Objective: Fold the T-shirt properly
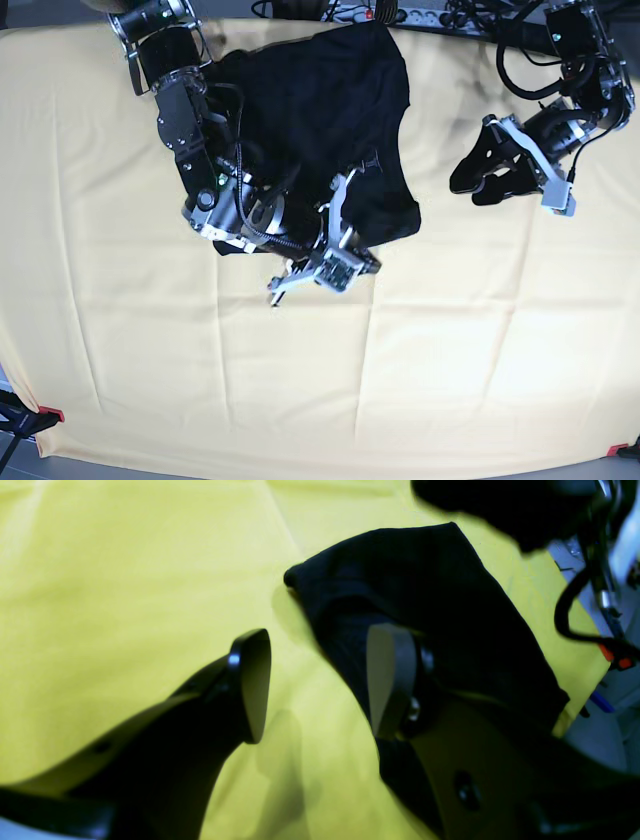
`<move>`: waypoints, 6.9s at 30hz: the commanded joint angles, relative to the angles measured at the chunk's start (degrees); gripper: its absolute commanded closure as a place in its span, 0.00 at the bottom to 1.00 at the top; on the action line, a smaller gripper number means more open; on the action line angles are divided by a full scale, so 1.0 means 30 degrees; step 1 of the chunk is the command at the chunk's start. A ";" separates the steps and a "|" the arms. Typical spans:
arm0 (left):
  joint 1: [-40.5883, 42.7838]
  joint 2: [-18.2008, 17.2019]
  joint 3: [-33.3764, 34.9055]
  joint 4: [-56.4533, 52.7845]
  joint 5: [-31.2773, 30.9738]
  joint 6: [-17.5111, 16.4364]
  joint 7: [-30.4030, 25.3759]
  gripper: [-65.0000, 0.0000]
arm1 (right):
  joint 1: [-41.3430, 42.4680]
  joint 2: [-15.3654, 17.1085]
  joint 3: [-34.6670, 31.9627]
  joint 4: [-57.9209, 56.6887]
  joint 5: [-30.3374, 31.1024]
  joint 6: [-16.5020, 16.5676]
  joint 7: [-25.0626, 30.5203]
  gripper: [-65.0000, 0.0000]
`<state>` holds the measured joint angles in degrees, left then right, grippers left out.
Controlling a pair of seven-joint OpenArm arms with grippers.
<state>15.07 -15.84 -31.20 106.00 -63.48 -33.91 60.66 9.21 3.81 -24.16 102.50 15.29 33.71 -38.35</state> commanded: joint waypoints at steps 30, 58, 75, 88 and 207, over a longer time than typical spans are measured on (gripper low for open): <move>-0.0270 -0.3730 1.6079 0.4167 0.8313 -0.1661 -0.0459 1.00 | 0.1056 0.4823 0.2943 -0.3985 0.3985 0.2095 -0.2667 1.00; -0.4685 -0.4306 1.6859 -0.0393 1.3282 0.0444 -0.4320 1.00 | -0.0969 0.6113 0.2965 -0.2361 0.9391 0.2095 -0.7708 1.00; -1.0222 -0.4240 1.6895 -0.9107 1.7493 -0.1005 -1.5089 1.00 | -0.8029 0.6717 0.7184 0.4044 1.0404 0.2095 -0.7206 1.00; -1.0958 -0.6470 1.6874 -0.3381 0.9479 -0.1916 -0.0561 1.00 | -0.7919 0.6674 0.7839 0.4313 0.5282 0.0066 -0.3759 1.00; 1.0892 -0.7315 0.0299 0.9668 -0.0255 -0.1049 -0.0255 1.00 | -2.0655 0.3657 2.2870 1.0834 2.2928 0.2095 -1.2072 1.00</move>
<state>47.59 -36.84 -29.82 134.39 -64.18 -36.86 60.45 -52.16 14.22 44.05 134.30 82.94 39.72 -75.26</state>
